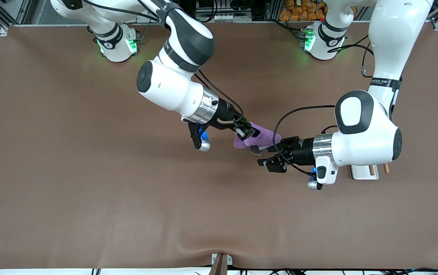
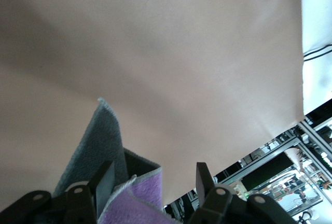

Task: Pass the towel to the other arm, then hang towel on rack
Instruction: 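Close the left gripper on the towel held by the right gripper, then open the right gripper while the left gripper pulls the towel away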

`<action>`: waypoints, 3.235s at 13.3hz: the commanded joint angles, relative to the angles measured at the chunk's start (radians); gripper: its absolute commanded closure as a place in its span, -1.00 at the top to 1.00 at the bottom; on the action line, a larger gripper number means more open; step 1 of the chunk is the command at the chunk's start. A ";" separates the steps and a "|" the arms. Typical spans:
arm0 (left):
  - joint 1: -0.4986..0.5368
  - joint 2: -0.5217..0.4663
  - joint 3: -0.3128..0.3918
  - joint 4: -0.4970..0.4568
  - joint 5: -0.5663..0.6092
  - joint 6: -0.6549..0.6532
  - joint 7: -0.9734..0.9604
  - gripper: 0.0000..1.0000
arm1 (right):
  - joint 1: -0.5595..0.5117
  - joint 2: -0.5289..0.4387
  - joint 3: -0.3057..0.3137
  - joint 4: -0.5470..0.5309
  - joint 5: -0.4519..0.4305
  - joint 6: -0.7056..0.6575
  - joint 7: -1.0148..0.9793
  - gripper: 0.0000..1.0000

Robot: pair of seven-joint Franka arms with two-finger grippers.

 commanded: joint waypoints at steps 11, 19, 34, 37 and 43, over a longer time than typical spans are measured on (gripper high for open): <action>0.049 0.007 -0.004 0.016 -0.117 -0.105 0.009 0.34 | 0.010 0.023 -0.010 0.040 0.016 0.000 0.011 -1.00; 0.048 0.003 -0.008 0.016 -0.130 -0.107 0.003 -0.64 | 0.010 0.023 -0.010 0.038 0.015 0.000 0.011 -1.00; 0.193 -0.190 -0.004 0.042 0.097 -0.254 0.018 -1.00 | 0.003 0.003 -0.012 0.033 -0.045 -0.050 0.008 1.00; 0.238 -0.194 -0.007 0.042 0.218 -0.288 0.091 -1.00 | -0.038 -0.038 -0.015 0.033 -0.046 -0.217 0.008 1.00; 0.235 -0.192 -0.012 0.029 0.615 -0.393 0.297 -1.00 | -0.131 -0.112 -0.013 0.037 -0.241 -0.490 -0.001 1.00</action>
